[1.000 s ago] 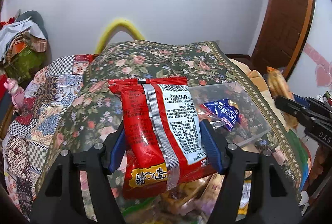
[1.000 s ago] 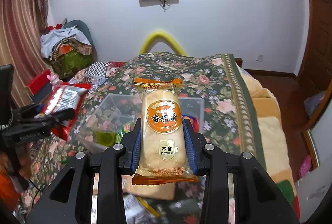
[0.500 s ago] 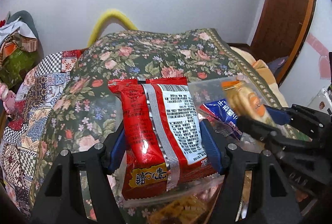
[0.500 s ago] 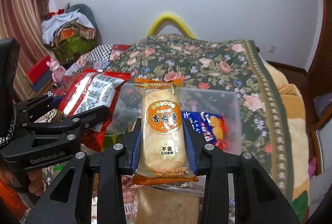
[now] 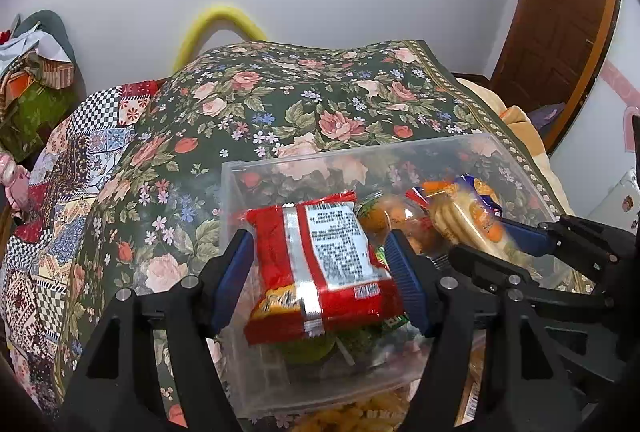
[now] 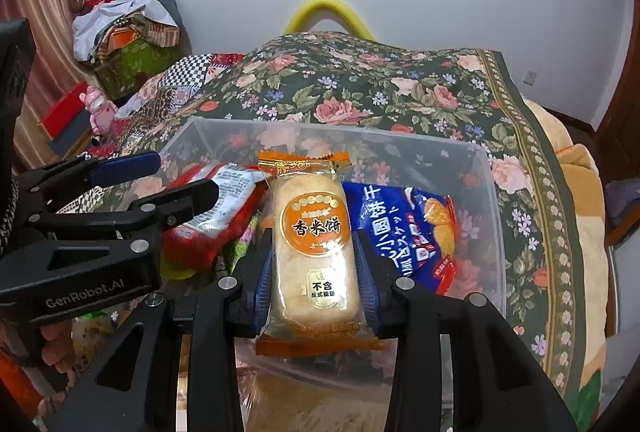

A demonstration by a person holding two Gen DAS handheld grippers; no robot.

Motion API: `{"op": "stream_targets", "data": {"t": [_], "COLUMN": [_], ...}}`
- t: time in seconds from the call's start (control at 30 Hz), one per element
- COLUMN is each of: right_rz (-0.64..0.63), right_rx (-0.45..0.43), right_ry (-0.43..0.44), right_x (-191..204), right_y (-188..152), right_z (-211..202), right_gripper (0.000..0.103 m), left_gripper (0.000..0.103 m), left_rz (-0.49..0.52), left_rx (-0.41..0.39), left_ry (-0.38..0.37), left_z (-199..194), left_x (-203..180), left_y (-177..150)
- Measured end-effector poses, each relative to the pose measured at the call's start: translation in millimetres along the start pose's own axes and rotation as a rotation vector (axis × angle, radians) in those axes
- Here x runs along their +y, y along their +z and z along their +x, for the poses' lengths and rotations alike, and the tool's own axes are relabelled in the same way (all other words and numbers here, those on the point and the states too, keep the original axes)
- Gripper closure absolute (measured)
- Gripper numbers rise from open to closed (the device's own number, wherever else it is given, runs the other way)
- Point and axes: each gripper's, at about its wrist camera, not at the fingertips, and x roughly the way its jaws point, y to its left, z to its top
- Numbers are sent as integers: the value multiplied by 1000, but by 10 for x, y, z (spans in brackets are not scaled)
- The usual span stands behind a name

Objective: Organize snacks
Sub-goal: 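Lower both packets into the clear box and open both tools, then reach the left tool to the green-clipped cookie bag while the right tool reaches the white-yellow packet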

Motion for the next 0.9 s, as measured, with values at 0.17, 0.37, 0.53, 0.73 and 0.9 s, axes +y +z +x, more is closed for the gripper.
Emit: {"op": "stream_targets", "data": {"t": [0.17,0.37,0.53,0.73,0.9], "right_rz": [-7,-20,-27,-28,-44], "right_rx": [-11,-68,-112,-134,-118], "right_ry": [-8,-29,-38,-40,-42], "right_x": [25,55,55,43,83], "right_y": [-6,3,-20,-168,-367], "right_z": [-112,-393,-668,-939,-1051], "right_gripper": [58,45,38,33,31], "left_gripper": [35,35,31,27,25], "left_rz": [-11,-4,-3,-2,-10], "left_rx": [-17,-57,-84,-76,-35], "left_ry": [-12,-6,-1,5,6], "left_z": [-182,-525,-839,-1110,-1196], "left_x": [29,49,92,162,233], "left_y": [-17,-69,-174,-399,-695]}}
